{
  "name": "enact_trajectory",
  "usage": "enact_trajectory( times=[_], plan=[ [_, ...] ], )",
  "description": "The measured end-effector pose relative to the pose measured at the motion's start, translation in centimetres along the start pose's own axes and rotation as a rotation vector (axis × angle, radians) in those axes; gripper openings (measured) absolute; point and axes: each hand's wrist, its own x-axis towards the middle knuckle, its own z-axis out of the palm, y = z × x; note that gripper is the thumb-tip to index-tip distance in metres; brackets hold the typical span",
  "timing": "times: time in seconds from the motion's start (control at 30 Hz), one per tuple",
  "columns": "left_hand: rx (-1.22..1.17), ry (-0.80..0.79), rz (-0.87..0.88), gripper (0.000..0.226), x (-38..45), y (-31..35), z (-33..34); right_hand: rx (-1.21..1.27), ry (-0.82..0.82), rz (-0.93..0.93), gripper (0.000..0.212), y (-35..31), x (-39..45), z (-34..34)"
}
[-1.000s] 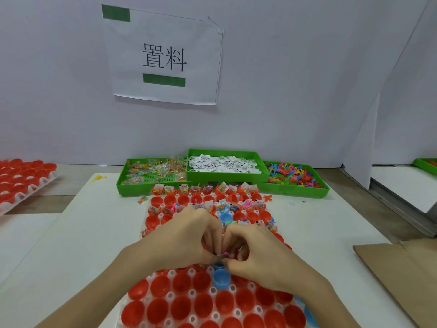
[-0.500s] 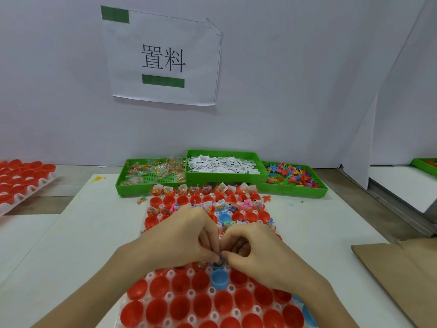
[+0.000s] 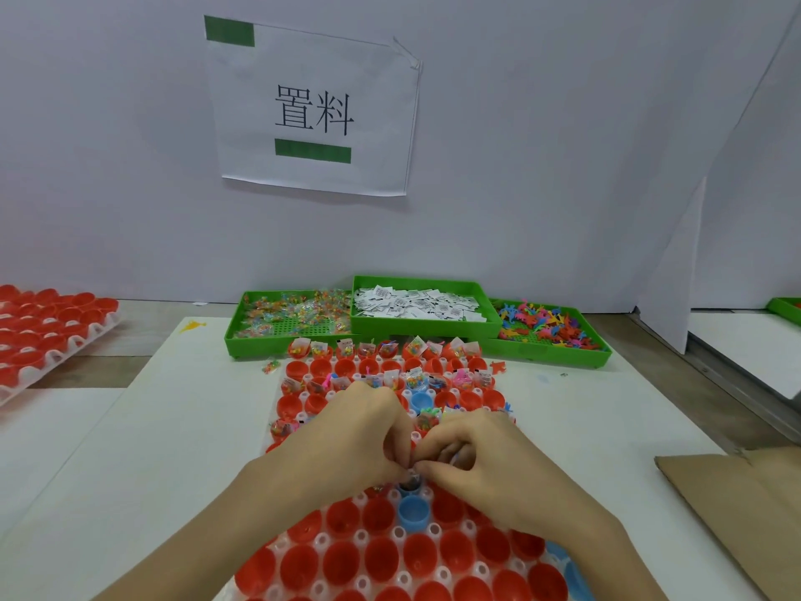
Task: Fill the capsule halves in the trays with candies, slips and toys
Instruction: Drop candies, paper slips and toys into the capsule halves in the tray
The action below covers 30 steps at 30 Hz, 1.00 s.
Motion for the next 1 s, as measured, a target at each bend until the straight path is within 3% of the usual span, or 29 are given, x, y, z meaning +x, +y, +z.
enact_trajectory(
  times=[0.57,0.7,0.8,0.93,1.0],
  plan=[
    [0.154,0.03,0.015,0.007,0.4,0.2,0.1,-0.079,0.067,-0.04,0.009,0.4,0.3,0.6],
    [0.189,-0.002,0.045,0.021,-0.6,-0.2,-2.0,-0.026,0.151,-0.048,0.007,0.6,0.2,-0.1],
    [0.121,0.085,-0.048,0.022,0.4,-2.7,-4.1,-0.009,0.277,-0.049,0.011,0.6,0.3,-0.6],
    [0.25,0.356,-0.298,0.021,3.9,-11.0,-6.5,0.067,0.331,-0.043,0.015,0.5,0.3,-0.9],
    [0.292,0.38,-0.408,0.024,5.1,-15.2,-7.0,0.081,0.333,-0.045,0.017,0.5,0.3,-1.0]
  ],
)
